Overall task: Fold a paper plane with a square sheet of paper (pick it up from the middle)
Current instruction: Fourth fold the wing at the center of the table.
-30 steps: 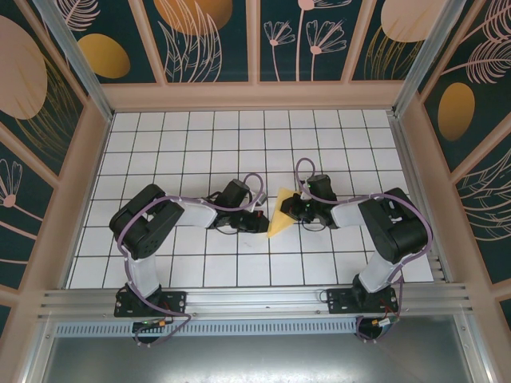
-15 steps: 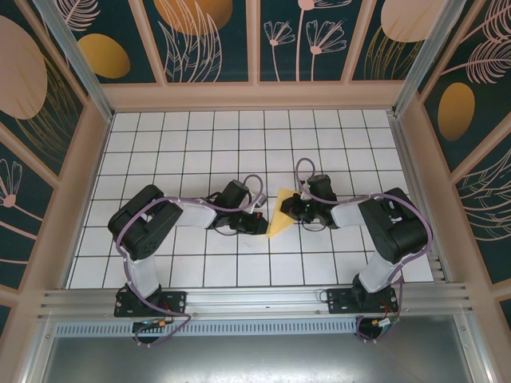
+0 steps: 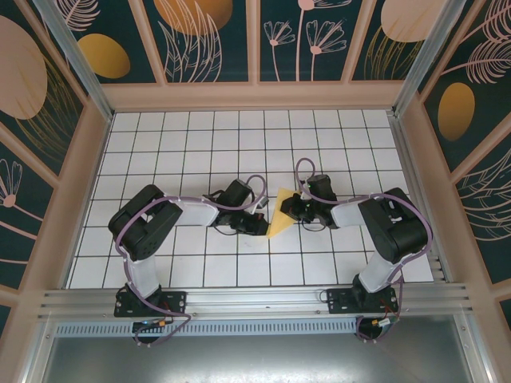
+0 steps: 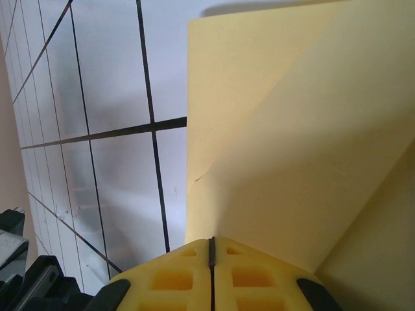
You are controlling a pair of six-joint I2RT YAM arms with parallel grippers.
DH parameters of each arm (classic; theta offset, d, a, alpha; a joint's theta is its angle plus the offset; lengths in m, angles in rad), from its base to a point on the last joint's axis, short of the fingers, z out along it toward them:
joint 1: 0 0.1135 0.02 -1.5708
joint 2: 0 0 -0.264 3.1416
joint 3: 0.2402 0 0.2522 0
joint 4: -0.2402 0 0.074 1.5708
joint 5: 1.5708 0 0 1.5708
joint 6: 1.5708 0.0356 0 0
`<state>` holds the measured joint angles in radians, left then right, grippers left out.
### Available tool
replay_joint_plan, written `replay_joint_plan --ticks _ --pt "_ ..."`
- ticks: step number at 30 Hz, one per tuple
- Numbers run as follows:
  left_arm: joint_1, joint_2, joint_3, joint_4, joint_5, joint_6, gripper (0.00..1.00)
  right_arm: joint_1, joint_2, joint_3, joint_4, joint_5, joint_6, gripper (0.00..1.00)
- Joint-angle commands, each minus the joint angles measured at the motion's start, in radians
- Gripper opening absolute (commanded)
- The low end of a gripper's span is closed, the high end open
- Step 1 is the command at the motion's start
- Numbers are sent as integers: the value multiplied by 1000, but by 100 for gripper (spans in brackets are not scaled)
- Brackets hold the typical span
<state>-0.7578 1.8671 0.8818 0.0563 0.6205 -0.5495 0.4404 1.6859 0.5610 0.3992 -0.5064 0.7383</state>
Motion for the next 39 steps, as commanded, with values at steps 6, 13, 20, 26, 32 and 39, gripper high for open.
replay_joint_plan --ticks 6,13,20,26,32,39 --pt "-28 -43 -2 -237 -185 23 4 -8 48 -21 -62 77 -30 7" --pt "-27 -190 0 -109 -235 -55 5 -8 45 -27 -59 78 -32 6" --pt "-28 -105 27 113 -93 -160 7 -6 44 -31 -54 75 -33 6" --pt "-27 -24 22 247 11 -229 9 -6 48 -32 -48 72 -31 6" --pt "-28 15 13 196 51 -199 11 -6 49 -32 -48 71 -32 6" --pt "-28 82 -8 72 43 -142 10 -6 55 -29 -48 68 -32 6"
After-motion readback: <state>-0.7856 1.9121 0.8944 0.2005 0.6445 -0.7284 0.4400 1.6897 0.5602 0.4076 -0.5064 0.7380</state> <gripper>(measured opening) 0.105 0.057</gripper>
